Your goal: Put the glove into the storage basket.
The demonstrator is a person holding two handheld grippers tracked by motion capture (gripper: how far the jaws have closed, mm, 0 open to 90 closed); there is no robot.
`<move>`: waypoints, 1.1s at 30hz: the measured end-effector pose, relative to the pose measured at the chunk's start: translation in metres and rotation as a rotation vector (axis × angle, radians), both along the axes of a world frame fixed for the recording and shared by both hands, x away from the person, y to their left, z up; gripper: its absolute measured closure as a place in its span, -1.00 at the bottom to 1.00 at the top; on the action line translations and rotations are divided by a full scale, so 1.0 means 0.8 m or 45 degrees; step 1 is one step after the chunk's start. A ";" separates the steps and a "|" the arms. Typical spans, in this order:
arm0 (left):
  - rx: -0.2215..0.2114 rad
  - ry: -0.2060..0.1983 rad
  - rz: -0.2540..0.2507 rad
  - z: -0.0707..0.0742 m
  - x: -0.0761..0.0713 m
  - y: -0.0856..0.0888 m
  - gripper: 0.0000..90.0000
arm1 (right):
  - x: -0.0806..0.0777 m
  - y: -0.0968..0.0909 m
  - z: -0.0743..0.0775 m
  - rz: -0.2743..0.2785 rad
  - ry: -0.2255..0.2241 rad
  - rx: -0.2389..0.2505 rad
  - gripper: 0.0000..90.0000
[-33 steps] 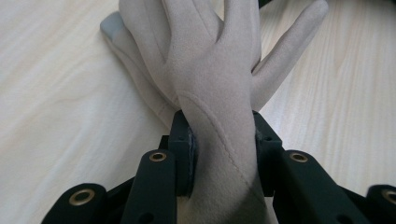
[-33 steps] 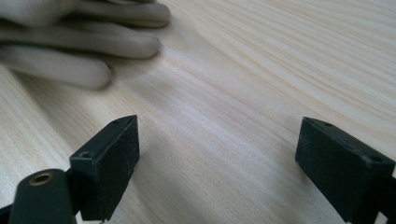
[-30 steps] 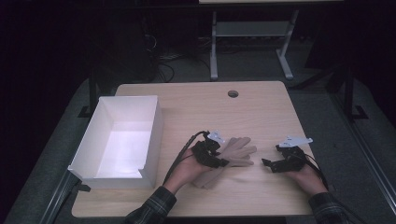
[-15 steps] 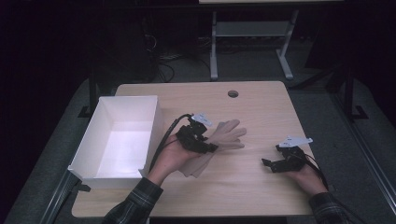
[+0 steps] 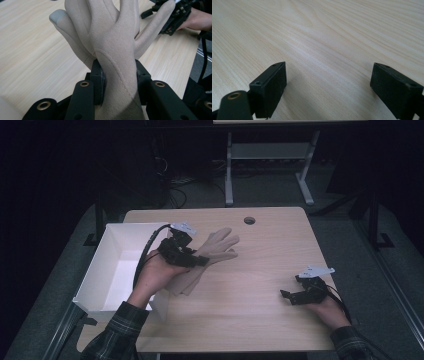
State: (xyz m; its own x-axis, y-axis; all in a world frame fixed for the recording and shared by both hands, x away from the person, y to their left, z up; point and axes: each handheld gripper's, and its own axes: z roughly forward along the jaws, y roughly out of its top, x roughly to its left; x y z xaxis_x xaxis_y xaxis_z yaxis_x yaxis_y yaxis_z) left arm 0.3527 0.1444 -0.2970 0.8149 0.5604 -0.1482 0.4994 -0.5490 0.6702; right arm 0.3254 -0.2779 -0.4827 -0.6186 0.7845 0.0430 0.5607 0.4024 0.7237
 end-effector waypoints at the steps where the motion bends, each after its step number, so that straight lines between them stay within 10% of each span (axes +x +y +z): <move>1: -0.003 -0.003 0.011 0.002 0.000 0.006 0.51 | 0.000 0.000 0.000 -0.001 0.000 0.001 -0.71; 33: -0.027 -0.038 0.474 -0.001 -0.005 0.195 0.51 | 0.000 0.001 0.000 -0.006 0.000 0.001 -0.71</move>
